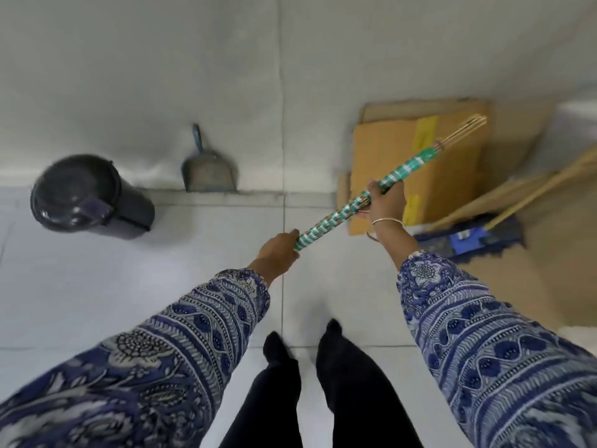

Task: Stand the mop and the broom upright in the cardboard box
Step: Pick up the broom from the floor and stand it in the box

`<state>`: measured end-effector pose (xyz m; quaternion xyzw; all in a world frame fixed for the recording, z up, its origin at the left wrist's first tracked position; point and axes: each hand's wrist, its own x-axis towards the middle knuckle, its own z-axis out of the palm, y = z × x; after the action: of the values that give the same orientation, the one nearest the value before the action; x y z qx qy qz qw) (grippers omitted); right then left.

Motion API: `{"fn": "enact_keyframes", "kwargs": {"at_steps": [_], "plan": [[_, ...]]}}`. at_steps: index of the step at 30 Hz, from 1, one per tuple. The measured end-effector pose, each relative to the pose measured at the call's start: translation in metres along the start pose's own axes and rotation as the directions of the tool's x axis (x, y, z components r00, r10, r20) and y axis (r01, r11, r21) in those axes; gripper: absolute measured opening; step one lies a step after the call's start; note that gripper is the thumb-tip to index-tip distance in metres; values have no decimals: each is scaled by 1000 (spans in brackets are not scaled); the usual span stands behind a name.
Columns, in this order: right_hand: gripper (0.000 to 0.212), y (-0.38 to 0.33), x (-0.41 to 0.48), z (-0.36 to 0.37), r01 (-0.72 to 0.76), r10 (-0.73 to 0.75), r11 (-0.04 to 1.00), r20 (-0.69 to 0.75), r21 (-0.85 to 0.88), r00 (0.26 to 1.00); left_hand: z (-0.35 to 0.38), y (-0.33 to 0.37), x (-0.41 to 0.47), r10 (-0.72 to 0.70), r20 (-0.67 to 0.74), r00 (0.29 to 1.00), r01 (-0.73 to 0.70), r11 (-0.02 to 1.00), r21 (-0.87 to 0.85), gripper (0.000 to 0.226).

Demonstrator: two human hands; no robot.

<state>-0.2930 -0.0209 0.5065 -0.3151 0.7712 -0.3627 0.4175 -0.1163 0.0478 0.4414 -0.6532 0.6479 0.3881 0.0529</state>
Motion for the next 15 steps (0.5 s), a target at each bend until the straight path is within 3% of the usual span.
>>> {"fn": "enact_keyframes", "kwargs": {"at_steps": [7, 15], "plan": [[22, -110, -46, -149, 241, -239, 967, -30, 85, 971, -48, 145, -53, 157, -197, 968, -162, 987, -10, 28], [18, -130, -65, -358, 487, -485, 873, -138, -27, 863, -1, 351, -96, 338, -242, 910, -355, 934, -32, 31]]}}
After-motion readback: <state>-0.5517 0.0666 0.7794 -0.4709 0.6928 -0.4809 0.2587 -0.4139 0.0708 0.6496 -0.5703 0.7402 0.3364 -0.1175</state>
